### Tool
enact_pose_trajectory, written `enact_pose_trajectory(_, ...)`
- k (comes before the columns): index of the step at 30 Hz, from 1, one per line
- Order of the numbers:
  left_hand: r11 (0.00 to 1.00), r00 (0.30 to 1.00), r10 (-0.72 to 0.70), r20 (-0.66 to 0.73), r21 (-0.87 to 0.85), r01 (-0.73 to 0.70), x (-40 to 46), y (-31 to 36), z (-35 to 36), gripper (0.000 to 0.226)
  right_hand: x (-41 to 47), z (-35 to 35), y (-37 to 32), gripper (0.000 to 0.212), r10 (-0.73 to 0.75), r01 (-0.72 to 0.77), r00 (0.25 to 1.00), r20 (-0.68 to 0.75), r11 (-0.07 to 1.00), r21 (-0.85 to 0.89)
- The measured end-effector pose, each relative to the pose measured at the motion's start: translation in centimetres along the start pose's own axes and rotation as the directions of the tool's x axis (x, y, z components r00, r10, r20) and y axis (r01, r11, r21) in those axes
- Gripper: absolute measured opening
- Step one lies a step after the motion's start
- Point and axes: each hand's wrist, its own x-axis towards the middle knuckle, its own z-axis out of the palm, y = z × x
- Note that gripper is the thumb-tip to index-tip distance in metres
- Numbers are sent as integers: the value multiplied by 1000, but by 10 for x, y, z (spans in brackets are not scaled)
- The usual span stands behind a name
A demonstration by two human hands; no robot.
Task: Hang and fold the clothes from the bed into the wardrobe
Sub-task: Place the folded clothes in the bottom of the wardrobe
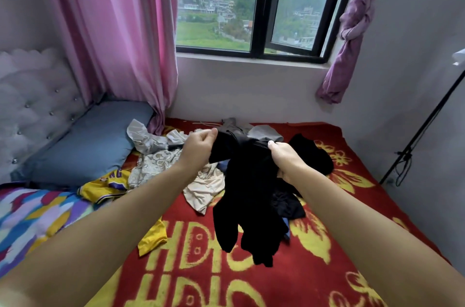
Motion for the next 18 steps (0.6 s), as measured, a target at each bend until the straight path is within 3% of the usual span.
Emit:
enact_pose_trajectory(3, 993, 999, 13, 46, -121, -7, 7, 24, 1, 35, 1, -10, 0, 41, -196, 193, 980, 30, 907, -375)
enact_pose_trajectory(6, 972, 991, 33, 132, -233, -2, 9, 48, 9, 31, -2, -11, -4, 35, -271, 284, 958, 95, 842, -459)
enact_pose_trajectory(8, 934, 987, 19, 162, -354, 40, 13, 66, 13, 28, -6, -11, -12, 32, -327, 339, 941, 91, 885, -320)
enact_pose_trajectory(12, 750, 982, -20, 186, -647, 137, 24, 93, 12, 25, -21, -13, -42, 36, -362, 358, 931, 37, 930, 83)
enact_pose_trajectory(16, 880, 935, 7, 354, -447, 163, 5, 74, 21, 42, -29, -13, -74, 31, -263, 253, 964, -26, 889, 382)
enact_pose_trajectory(18, 932, 892, 21, 452, -331, 146, -15, 59, 33, 40, -31, -11, -91, 26, -154, 191, 982, -112, 809, 556)
